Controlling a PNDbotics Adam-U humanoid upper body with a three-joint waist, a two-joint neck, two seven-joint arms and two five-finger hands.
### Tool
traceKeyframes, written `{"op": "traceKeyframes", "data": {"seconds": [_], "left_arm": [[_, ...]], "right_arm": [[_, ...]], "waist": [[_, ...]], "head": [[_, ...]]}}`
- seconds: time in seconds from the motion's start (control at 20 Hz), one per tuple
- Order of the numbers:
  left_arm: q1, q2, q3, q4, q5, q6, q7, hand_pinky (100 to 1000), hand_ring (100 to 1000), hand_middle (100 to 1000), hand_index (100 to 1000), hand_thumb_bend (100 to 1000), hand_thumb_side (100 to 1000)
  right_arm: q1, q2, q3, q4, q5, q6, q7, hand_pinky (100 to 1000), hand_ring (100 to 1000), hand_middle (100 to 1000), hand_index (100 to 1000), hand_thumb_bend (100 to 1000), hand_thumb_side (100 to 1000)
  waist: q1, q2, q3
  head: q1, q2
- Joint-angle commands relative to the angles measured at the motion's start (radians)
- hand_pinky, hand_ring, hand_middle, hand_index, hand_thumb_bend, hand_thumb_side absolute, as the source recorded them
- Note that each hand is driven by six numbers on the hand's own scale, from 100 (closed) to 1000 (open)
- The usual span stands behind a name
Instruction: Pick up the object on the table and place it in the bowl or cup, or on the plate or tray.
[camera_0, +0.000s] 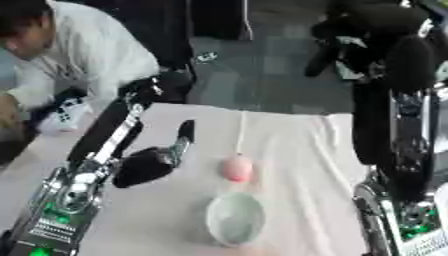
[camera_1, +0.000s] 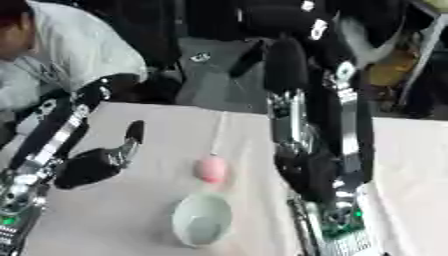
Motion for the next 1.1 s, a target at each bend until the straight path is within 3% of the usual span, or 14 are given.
{"op": "traceKeyframes", "data": {"seconds": [0.05, 0.1, 0.15, 0.2, 0.25, 0.3, 0.45, 0.75, 0.9, 1.1], "left_arm": [[-0.013, 0.018, 0.008, -0.015, -0.001, -0.002, -0.003, 883, 749, 918, 950, 323, 402], [-0.013, 0.018, 0.008, -0.015, -0.001, -0.002, -0.003, 883, 749, 918, 950, 323, 402], [-0.013, 0.018, 0.009, -0.015, -0.001, -0.002, -0.003, 883, 749, 918, 950, 323, 402], [-0.013, 0.018, 0.009, -0.015, -0.001, -0.002, -0.003, 883, 749, 918, 950, 323, 402], [-0.013, 0.018, 0.008, -0.015, -0.001, -0.002, -0.004, 883, 749, 918, 950, 323, 403], [-0.013, 0.018, 0.008, -0.015, -0.001, -0.002, -0.004, 883, 749, 918, 950, 323, 402], [-0.013, 0.018, 0.008, -0.015, -0.001, -0.002, -0.004, 883, 749, 918, 950, 323, 403], [-0.013, 0.018, 0.008, -0.015, 0.0, -0.002, -0.006, 882, 748, 918, 950, 322, 405], [-0.017, 0.022, 0.002, -0.015, 0.009, -0.005, -0.016, 880, 748, 918, 951, 321, 416], [-0.04, 0.114, -0.019, -0.015, 0.039, -0.021, -0.079, 878, 754, 910, 944, 373, 388]], "right_arm": [[-0.014, -0.005, -0.009, -0.019, 0.017, -0.008, -0.028, 783, 878, 817, 772, 100, 592], [-0.013, -0.005, -0.011, -0.022, 0.024, -0.011, -0.037, 957, 983, 934, 841, 100, 605], [-0.013, -0.005, -0.012, -0.024, 0.031, -0.013, -0.046, 937, 969, 918, 831, 100, 601], [-0.013, -0.005, -0.013, -0.024, 0.039, -0.014, -0.05, 1000, 1000, 1000, 908, 100, 625], [-0.013, -0.005, -0.013, -0.025, 0.05, -0.014, -0.052, 1000, 1000, 1000, 892, 100, 621], [-0.013, -0.006, -0.014, -0.026, 0.061, -0.014, -0.052, 1000, 1000, 1000, 974, 100, 638], [-0.012, -0.005, -0.016, -0.028, 0.095, -0.013, -0.052, 1000, 1000, 1000, 997, 100, 639], [-0.012, -0.003, -0.012, -0.029, 0.101, -0.032, -0.085, 1000, 1000, 1000, 939, 100, 598], [-0.013, -0.003, -0.011, -0.024, 0.088, -0.046, -0.11, 955, 987, 985, 919, 100, 588], [-0.009, -0.005, -0.008, -0.015, 0.083, -0.055, -0.122, 934, 974, 971, 910, 100, 582]], "waist": [[0.004, -0.009, -0.001], [0.004, -0.009, -0.001], [0.004, -0.009, -0.001], [0.004, -0.009, -0.002], [0.004, -0.009, -0.002], [0.004, -0.009, -0.002], [0.004, -0.009, -0.002], [0.004, -0.009, -0.003], [0.004, -0.008, -0.015], [0.009, -0.014, -0.023]], "head": [[0.012, -0.006], [0.013, -0.006], [0.013, -0.006], [0.013, -0.006], [0.013, -0.006], [0.013, -0.006], [0.013, -0.006], [0.013, -0.007], [0.0, -0.013], [-0.005, -0.004]]}}
